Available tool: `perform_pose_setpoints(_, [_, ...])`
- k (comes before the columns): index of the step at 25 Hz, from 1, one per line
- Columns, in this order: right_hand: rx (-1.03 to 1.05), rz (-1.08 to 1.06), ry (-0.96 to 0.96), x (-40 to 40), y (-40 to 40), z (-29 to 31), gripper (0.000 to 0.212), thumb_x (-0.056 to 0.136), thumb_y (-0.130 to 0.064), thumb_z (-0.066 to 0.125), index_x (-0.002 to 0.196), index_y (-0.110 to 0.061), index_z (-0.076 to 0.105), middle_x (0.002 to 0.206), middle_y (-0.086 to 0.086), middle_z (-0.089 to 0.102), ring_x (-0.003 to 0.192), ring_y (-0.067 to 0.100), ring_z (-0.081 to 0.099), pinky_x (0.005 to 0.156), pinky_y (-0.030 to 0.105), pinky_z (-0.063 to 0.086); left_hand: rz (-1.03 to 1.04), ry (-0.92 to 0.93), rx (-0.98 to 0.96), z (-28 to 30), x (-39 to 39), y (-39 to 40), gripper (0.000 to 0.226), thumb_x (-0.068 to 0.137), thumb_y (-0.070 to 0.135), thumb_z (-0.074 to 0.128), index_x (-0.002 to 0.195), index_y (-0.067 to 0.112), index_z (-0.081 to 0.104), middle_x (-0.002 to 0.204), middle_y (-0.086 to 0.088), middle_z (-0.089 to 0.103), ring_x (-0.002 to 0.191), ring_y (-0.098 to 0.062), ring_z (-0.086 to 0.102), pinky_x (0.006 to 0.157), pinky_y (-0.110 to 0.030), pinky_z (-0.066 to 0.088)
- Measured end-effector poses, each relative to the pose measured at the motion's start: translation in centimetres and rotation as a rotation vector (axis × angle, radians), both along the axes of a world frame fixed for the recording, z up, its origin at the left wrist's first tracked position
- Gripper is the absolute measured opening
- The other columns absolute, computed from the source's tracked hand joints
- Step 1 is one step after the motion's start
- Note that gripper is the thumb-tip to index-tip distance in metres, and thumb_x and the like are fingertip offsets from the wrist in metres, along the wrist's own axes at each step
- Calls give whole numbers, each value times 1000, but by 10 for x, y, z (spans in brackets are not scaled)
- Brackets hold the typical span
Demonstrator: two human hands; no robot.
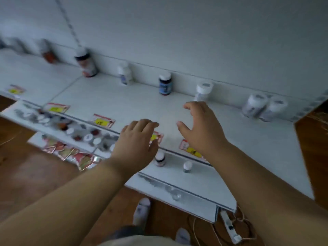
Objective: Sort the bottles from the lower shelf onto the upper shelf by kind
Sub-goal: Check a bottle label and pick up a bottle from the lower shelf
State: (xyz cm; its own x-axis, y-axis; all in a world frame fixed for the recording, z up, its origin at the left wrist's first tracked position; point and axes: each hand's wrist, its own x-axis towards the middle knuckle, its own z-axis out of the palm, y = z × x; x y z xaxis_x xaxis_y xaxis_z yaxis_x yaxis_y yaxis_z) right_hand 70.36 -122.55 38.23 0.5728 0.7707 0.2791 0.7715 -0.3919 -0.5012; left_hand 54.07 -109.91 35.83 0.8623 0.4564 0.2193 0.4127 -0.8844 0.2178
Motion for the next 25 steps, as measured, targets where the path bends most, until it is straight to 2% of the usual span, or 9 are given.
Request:
perform_pose_setpoints(6, [48, 350, 38, -119, 103, 15, 38, 92, -32, 62, 126, -18, 54, 124, 2, 53, 109, 20, 54, 89, 35, 47, 274, 42, -29, -4, -138, 42, 49, 78, 36, 49, 121, 16, 61, 116, -6, 63, 100, -33, 60, 82, -43, 51])
perform_pose_setpoints(11, [10, 532, 75, -246, 218, 20, 36, 94, -33, 61, 126, -21, 54, 121, -4, 52, 103, 10, 51, 89, 27, 45, 474, 36, -74, -16, -266, 120, 56, 75, 36, 52, 126, 14, 60, 123, -7, 62, 105, -29, 61, 86, -41, 51])
perform_pose_setpoints(13, [36, 614, 64, -300, 263, 17, 34, 94, -34, 61, 124, -20, 55, 114, -4, 52, 101, 11, 51, 87, 28, 46, 531, 69, -89, -17, -317, 154, 58, 73, 39, 49, 124, 13, 60, 123, -7, 62, 103, -31, 62, 84, -42, 53])
perform_pose_setpoints(16, [-15, 675, 87, -368, 327, 18, 34, 94, -38, 59, 124, -22, 54, 107, -9, 48, 101, 11, 52, 85, 32, 49, 613, 166, -105, -17, -388, 202, 53, 73, 38, 60, 119, 14, 62, 118, -5, 63, 99, -30, 62, 80, -41, 53])
perform_pose_setpoints(19, [-56, 701, 123, -399, 384, 14, 33, 95, -38, 56, 122, -20, 56, 104, -11, 45, 100, 11, 52, 86, 32, 47, 686, 211, -181, -26, -424, 253, 48, 74, 39, 57, 117, 18, 62, 113, 1, 63, 102, -27, 60, 82, -40, 51])
perform_pose_setpoints(22, [-85, 719, 144, -406, 441, -1, 30, 99, -41, 50, 118, -19, 57, 104, -9, 48, 95, 10, 51, 80, 30, 46, 723, 169, -219, -44, -433, 306, 51, 77, 39, 54, 123, 18, 60, 114, 1, 65, 105, -28, 60, 86, -41, 49])
perform_pose_setpoints(25, [-129, 718, 184, -407, 515, -23, 25, 97, -37, 56, 117, -23, 55, 109, -7, 53, 97, 11, 55, 83, 34, 52, 738, 134, -206, -58, -435, 374, 51, 81, 41, 49, 128, 20, 56, 116, 0, 64, 104, -28, 61, 85, -42, 50])
